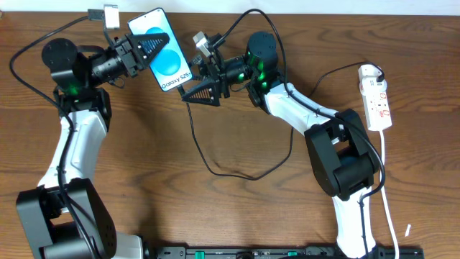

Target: Plug charger to phone and switch on socket

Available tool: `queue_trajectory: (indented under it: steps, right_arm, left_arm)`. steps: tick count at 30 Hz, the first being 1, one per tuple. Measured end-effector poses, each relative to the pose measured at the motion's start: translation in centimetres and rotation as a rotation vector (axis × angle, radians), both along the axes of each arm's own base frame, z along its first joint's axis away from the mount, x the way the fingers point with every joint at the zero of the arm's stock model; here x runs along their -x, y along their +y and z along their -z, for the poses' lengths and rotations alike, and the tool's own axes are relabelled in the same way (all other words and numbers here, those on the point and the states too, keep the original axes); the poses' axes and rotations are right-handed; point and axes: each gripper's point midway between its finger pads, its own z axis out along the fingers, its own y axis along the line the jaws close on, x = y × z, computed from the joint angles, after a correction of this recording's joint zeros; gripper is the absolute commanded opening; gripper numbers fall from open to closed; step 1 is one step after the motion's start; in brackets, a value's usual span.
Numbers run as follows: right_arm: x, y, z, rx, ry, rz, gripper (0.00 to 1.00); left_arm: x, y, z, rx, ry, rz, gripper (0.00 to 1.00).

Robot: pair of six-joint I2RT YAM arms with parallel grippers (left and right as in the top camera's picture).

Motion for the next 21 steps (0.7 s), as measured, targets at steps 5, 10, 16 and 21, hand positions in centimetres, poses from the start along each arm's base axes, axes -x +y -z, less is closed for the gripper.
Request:
queue_trajectory:
  steps: [5,10,16,21]
  right_arm:
    - [0.45,-0.16,0.25,0.003,-0.013,-0.029,0.84]
    - [0.57,-0.2,0.77,0.015,-0.005,-0.039,0.59]
    - [0.59,-0.21,0.87,0.013,-0.013,-0.041,0.44]
    - [0.6,-0.22,0.88,0.013,-0.014,-0.042,0.41]
  left_arm:
    - [-0.08,0.21,-0.01,0.002,0.003,-0.007,0.07]
    - [-0.08,0.21,-0.01,0.005,0.008,-0.007,0.07]
    - [-0.09,0.21,-0.01,0.014,0.023,-0.007,0.07]
    - [-0.09,0.21,-0.01,0.014,0.024,-0.007,0.08]
